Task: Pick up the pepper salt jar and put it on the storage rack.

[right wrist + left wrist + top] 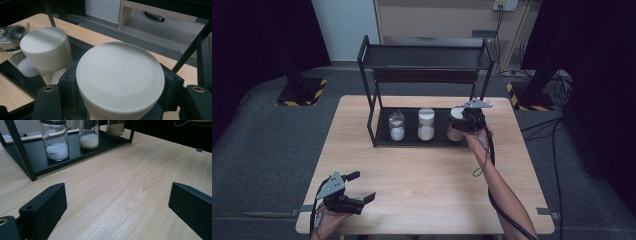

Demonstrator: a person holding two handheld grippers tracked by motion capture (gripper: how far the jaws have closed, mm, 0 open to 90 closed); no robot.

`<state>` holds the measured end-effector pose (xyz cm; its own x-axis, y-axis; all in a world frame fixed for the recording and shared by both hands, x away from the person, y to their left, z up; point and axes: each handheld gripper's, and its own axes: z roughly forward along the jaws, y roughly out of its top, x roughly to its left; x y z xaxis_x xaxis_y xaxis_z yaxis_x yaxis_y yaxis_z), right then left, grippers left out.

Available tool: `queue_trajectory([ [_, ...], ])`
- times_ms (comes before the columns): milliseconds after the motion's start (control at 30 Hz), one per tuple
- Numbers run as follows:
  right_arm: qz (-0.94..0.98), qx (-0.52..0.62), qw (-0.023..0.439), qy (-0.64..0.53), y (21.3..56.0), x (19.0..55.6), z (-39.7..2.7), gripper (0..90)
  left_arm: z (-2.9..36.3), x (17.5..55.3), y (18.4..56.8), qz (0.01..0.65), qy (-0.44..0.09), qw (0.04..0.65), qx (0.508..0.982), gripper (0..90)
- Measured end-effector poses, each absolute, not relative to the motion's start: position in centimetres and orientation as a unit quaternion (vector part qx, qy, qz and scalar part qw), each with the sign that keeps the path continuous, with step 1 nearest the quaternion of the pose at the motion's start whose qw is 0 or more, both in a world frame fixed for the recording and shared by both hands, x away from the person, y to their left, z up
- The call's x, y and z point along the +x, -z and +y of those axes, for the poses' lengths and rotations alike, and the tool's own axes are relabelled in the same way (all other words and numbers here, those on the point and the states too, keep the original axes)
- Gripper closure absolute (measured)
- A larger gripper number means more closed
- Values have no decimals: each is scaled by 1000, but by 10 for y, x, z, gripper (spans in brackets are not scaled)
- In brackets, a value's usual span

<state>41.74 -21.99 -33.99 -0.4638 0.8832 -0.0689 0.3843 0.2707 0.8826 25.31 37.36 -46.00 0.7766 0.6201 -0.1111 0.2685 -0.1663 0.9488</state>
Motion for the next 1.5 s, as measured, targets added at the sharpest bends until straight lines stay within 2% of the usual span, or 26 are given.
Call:
queue_trajectory([
  [1500,742,442,291,-411,361,432,-214,331,374,253,460,296,-153,573,748,8],
])
